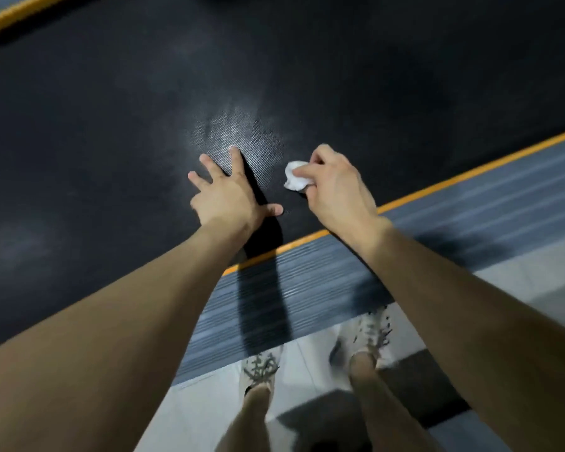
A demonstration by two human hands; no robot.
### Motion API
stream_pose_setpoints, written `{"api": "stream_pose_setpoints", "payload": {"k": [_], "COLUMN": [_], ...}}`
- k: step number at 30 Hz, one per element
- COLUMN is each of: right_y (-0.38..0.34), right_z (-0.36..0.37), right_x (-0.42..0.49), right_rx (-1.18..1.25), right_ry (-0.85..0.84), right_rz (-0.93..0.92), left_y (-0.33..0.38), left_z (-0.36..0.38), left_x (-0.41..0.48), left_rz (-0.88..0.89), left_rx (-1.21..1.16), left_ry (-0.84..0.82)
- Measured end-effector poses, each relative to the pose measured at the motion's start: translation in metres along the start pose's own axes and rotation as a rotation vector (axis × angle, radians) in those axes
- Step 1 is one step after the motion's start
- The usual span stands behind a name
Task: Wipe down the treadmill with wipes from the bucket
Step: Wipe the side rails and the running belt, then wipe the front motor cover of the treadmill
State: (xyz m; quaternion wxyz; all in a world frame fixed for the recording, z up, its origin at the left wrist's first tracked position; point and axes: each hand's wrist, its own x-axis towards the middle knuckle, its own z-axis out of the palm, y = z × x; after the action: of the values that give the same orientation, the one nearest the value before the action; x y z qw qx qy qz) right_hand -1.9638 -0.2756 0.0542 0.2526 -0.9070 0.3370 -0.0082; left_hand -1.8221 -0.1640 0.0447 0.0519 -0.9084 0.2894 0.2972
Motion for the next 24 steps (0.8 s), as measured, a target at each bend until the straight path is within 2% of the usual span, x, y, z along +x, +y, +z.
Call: {"api": "stream_pose_setpoints", "payload": {"k": [4, 8, 13, 19, 24], "right_y": [-0.012, -0.012, 0.013, 0.059, 0.085], "right_z": [-0.002, -0.012, -0.019, -0.011, -0.001], "right_x": [-0.003, -0.032, -0.105, -0.231, -0.339], "right_rx": [-0.012, -0.035, -0.045, -0.046, -0.06], "right_ry": [0.055, 0.292, 0.538, 0.611, 0.657], "right_rz": [0.105, 0.159, 0.308, 0.513, 0.71], "left_y": [-0.017, -0.028, 0.011, 0.083, 0.119], "left_z": [0.004, 0.003, 0.01, 0.05, 0.089], "left_x": [-0.016, -0.048, -0.085, -0.136, -0.195], "left_rz": [0.153, 0.431, 0.79, 1.103, 1.282], "left_rx": [-0.023, -0.067, 0.0, 0.157, 0.279], "left_ry": [0.056, 0.208, 0.301, 0.353, 0.305]}}
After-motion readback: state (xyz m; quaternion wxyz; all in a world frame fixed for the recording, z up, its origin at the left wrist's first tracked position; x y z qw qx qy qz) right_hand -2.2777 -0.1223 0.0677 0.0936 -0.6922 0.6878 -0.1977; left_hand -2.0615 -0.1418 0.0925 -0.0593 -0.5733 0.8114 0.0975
